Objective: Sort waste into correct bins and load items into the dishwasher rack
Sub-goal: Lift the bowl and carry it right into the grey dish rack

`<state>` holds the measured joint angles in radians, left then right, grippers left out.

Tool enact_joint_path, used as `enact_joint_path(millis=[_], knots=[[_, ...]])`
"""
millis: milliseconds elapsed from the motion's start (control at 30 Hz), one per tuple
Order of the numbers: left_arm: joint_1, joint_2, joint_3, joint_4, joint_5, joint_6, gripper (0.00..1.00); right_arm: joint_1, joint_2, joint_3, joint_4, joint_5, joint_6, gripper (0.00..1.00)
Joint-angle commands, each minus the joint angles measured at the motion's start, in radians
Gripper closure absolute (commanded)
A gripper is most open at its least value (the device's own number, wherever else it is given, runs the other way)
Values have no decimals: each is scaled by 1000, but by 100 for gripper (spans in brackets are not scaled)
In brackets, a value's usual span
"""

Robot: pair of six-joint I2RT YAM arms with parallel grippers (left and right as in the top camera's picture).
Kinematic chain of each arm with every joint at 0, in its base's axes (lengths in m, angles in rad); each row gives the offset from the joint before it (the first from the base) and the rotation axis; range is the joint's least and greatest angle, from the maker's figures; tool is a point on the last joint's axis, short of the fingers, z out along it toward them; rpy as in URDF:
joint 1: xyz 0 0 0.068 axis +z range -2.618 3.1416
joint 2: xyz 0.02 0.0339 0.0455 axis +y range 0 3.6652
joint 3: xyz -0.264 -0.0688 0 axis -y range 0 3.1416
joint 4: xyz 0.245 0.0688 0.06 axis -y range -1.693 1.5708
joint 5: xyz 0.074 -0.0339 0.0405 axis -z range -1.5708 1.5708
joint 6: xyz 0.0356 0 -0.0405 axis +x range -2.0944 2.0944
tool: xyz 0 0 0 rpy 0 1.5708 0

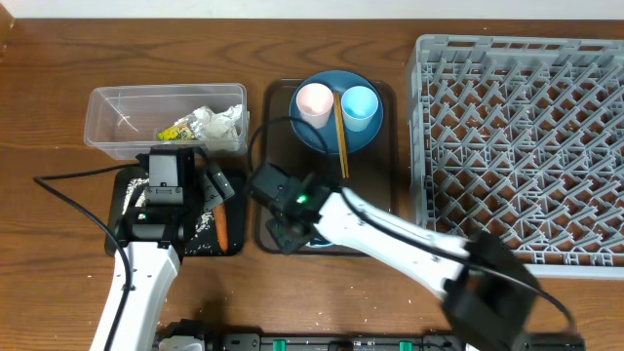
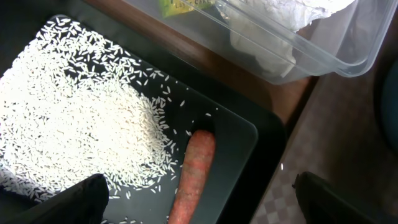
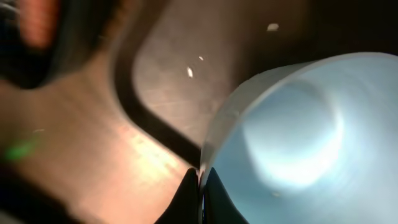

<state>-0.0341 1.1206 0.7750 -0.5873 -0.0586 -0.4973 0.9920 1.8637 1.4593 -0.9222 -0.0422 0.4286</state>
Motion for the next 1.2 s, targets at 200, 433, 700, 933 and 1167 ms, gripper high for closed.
enact_joint_path(millis=[200,433,700,933,1167], knots=[[5,3,14,-3,-1,-2,2,-190,-320,33,-26,-294,-34,99],[5,3,14,-3,-1,-2,2,-466,-448,33,-33,-642,-168,99],[5,3,14,-3,-1,-2,2,-789,-452,31,-126,-940,-372,99],[5,3,14,-3,-1,-2,2,-956,-449,18,-267,-1055,-525,99],[5,3,14,-3,-1,-2,2,-1046,-447,9,-399,-1057,-666,99]])
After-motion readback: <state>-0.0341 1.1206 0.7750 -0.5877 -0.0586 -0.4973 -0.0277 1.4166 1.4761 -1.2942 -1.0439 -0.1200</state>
